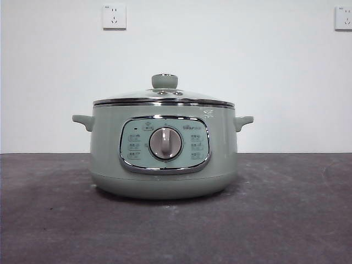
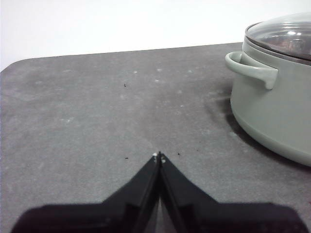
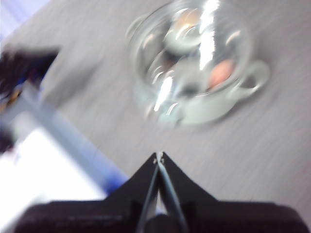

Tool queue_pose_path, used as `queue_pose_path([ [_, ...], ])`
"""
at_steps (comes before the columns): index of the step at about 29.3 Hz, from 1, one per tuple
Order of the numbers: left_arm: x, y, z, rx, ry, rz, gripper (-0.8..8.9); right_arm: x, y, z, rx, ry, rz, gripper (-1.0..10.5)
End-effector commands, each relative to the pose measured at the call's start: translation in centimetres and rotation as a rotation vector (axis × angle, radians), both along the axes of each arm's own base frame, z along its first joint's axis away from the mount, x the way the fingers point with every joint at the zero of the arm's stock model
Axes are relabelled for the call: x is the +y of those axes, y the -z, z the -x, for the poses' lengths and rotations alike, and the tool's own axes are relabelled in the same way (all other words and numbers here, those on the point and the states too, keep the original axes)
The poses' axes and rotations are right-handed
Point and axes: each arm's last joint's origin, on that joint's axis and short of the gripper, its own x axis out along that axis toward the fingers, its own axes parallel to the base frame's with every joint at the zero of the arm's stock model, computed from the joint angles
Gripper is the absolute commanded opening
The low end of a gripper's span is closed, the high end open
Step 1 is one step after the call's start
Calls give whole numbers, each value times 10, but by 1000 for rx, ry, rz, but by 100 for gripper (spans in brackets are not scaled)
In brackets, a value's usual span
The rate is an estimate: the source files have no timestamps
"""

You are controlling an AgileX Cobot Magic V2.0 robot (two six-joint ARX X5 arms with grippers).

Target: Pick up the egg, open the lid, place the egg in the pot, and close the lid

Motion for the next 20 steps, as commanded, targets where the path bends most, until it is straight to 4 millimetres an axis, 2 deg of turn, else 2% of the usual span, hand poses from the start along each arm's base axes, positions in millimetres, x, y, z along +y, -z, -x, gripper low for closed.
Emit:
queue_pose_path([
  [1,0,5,-1,9,-5,9,-3,-13,-10,7,-171,34,-97,1],
  [4,0,5,-1,9,-5,9,-3,-29,4,21,-333,80,-163,1],
  [7,0,5,-1,9,-5,9,-3,-38,41,27,-507,146,-141,1],
  [10,0,5,-1,9,-5,9,-3,-40,74,26,-608,178,-157,1],
  [15,0,5,-1,9,-5,9,-3,-41,137,18,-657,216,-197,1],
  [20,0,5,-1,9,-5,9,-3,-43,200,9,-635,359,-216,1],
])
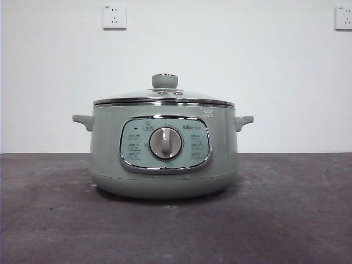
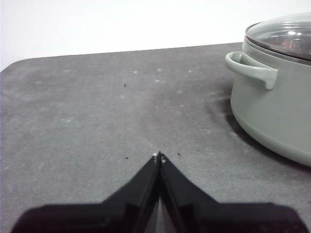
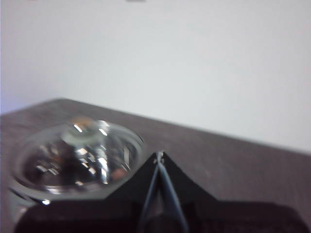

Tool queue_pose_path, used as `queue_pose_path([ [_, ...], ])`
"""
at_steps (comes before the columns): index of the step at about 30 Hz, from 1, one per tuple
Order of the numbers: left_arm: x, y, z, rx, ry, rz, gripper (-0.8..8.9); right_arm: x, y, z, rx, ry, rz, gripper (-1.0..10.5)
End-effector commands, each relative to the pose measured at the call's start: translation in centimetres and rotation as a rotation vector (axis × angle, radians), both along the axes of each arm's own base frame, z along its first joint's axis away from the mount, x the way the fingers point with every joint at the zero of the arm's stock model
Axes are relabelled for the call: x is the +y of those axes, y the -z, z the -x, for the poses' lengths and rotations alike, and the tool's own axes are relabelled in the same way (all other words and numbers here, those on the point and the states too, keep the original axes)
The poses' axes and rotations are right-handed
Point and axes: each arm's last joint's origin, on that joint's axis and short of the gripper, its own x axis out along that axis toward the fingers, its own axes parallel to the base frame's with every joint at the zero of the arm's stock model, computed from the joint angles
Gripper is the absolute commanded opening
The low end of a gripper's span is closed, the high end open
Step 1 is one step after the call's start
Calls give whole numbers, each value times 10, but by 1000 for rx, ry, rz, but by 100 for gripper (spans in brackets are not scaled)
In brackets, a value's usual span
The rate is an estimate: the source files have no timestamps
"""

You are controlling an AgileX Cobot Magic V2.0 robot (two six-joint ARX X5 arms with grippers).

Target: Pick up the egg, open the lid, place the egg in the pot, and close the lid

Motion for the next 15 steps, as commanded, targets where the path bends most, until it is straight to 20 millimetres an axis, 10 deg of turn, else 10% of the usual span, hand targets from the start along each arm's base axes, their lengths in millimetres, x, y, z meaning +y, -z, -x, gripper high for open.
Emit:
queue_pose_path([
  [1,0,5,-1,10,-5,9,-3,-1,35,-5,38,51,-59,1],
  [15,0,5,-1,9,-5,9,-3,-2,127,-11,154,131,-102,1],
])
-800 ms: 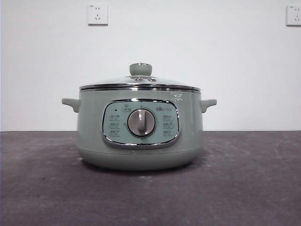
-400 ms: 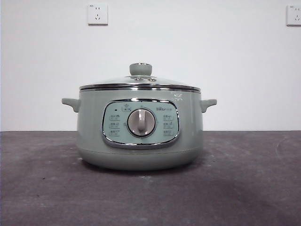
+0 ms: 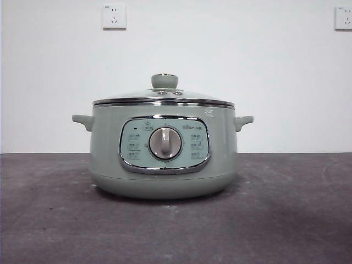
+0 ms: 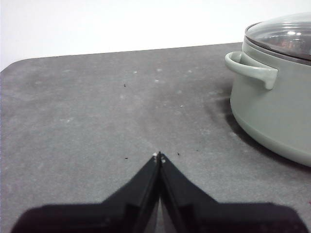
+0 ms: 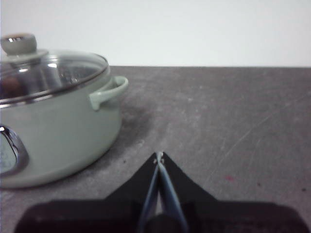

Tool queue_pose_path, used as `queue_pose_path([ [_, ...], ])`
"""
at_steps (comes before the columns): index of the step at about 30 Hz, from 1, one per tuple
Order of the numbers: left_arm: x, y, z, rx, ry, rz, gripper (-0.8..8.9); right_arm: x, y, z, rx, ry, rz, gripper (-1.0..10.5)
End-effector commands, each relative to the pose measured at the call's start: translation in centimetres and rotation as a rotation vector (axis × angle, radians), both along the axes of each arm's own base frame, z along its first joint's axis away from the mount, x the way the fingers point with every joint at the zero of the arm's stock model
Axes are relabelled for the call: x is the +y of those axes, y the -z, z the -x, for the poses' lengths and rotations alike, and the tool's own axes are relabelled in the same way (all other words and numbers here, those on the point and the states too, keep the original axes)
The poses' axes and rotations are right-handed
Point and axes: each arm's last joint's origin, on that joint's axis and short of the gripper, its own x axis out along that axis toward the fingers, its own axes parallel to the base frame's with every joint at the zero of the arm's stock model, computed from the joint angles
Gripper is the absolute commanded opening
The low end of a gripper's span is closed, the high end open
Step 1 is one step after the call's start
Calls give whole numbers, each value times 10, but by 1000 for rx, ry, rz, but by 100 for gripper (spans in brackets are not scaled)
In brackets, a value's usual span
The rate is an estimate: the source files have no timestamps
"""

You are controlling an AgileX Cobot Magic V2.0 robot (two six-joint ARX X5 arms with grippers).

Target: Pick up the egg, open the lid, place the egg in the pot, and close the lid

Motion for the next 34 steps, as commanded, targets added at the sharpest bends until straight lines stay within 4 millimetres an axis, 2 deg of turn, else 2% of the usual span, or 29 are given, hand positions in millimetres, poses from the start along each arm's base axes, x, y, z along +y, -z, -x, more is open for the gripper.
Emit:
queue_pose_path([
  [1,0,5,-1,10,-6,9,-3,-1,7,-1,26,28,-19,1],
  [5,0,5,-1,10,-6,9,-3,-1,13,0,88,55,-8,1],
  [10,0,5,-1,10,-6,9,-3,-1,13,0,94,56,-53,1],
  [34,0,5,-1,10,-6,9,-3,-1,12,0,94,57,-52,1],
])
